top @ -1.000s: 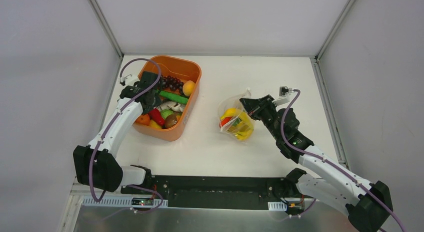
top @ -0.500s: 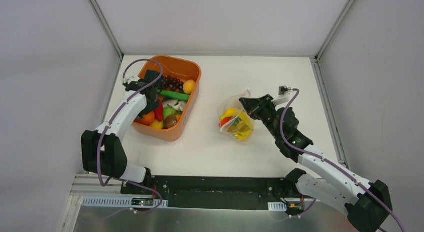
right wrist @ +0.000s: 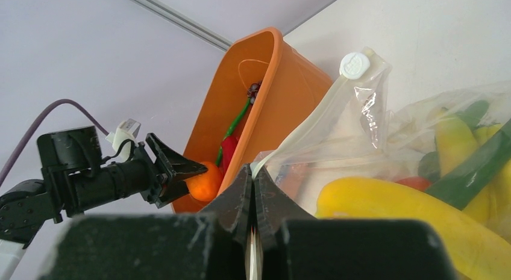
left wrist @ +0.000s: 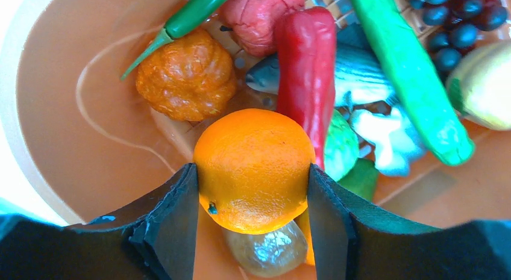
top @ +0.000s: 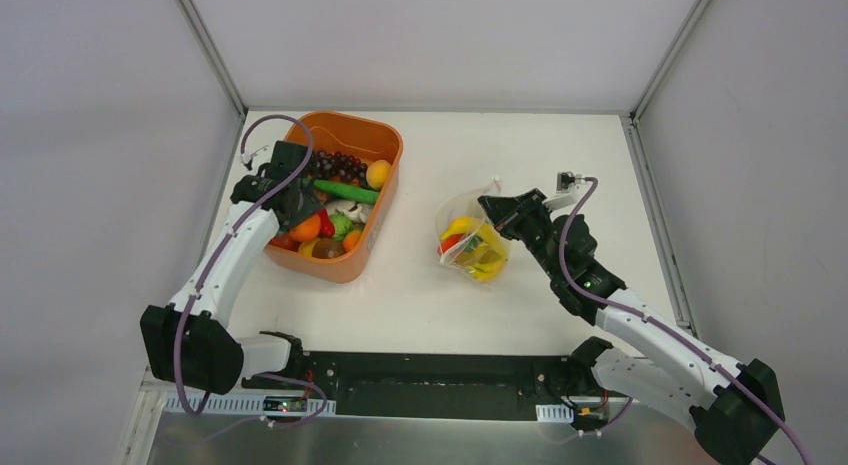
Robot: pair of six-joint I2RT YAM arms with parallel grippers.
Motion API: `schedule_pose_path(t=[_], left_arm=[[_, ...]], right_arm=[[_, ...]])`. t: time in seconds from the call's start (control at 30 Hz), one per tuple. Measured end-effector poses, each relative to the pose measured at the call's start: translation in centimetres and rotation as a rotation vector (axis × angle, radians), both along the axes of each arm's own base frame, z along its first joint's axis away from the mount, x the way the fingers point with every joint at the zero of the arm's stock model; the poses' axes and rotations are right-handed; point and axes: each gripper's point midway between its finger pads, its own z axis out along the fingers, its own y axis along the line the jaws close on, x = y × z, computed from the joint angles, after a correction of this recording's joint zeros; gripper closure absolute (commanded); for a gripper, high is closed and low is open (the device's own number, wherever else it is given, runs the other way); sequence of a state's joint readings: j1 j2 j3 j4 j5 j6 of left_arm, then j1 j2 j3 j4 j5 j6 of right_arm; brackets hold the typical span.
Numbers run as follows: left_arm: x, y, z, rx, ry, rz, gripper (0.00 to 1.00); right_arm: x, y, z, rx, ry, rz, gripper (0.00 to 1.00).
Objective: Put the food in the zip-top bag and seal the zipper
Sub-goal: Pick up the fake fruit from the bin, then place the fake fruit in the zipper food storage bag.
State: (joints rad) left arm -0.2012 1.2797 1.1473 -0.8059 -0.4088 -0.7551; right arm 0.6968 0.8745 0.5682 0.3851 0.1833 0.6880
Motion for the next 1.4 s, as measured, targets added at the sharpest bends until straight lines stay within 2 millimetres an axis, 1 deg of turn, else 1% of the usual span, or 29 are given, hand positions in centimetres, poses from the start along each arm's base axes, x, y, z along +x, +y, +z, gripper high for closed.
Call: schedule_pose_path(t=[0.2,0.3,0.4,0.47,0.53,0.73,0.93,1.07,1.17,1.2,1.27,1.33,1.4], left_arm=[[-0.3,-1.4,2.5,-0.074,-0.090,-0.083,0.97],[0.2,-3.2,4.5,-0.151,-0.180,-0.165,0.97],[0.7,-6.0,6.7,-0.242,-0.287,-0.278,0.97],[0.9,-8.5,8.2,-0.301,-0.347,-0.378,0.97],[0.8,-10.9,9.3,-0.341,-0.384,-0.471,0.97],[-0.2,-18.0,11.0,-0.448,-0.425,-0.726,0.98],[-1.0,-22.8,12.3,-0.516,-0.458,-0.891,0.99],[-1.5,-26.4,13.7,-0.535,-0.488,-1.013,1.00],[-1.5,-28.8,14.3,-0.555,-0.499,-1.071,1.00],[-1.4,-29.6,14.2,-0.560,-0.496,-1.085,1.00],[-1.2,-30.9,13.5,-0.565,-0.474,-1.104,1.00],[-1.0,-32.2,12.2,-0.564,-0.435,-1.120,1.00],[-0.7,-32.8,10.8,-0.543,-0.395,-1.126,1.00]], right_arm=[[-0.1,0.1,0.0,0.001,0.001,0.005,1.00],[-0.1,0.1,0.0,0.002,0.002,0.005,1.00],[-0.1,0.1,0.0,0.003,0.002,0.009,1.00],[-0.2,0.2,0.0,0.003,0.002,0.014,1.00],[-0.2,0.3,0.2,0.002,0.004,0.018,1.00],[-0.4,0.5,0.1,0.000,0.014,0.036,1.00],[-0.5,0.6,0.2,-0.005,0.020,0.044,1.00],[-0.5,0.7,0.2,-0.007,0.022,0.048,1.00],[-0.6,0.7,0.1,-0.007,0.023,0.053,1.00],[-0.6,0.8,0.1,-0.007,0.023,0.055,1.00],[-0.7,0.8,0.1,-0.008,0.024,0.058,1.00],[-0.7,0.8,0.1,-0.008,0.023,0.059,1.00],[-0.5,0.6,0.0,-0.013,0.025,0.049,1.00]])
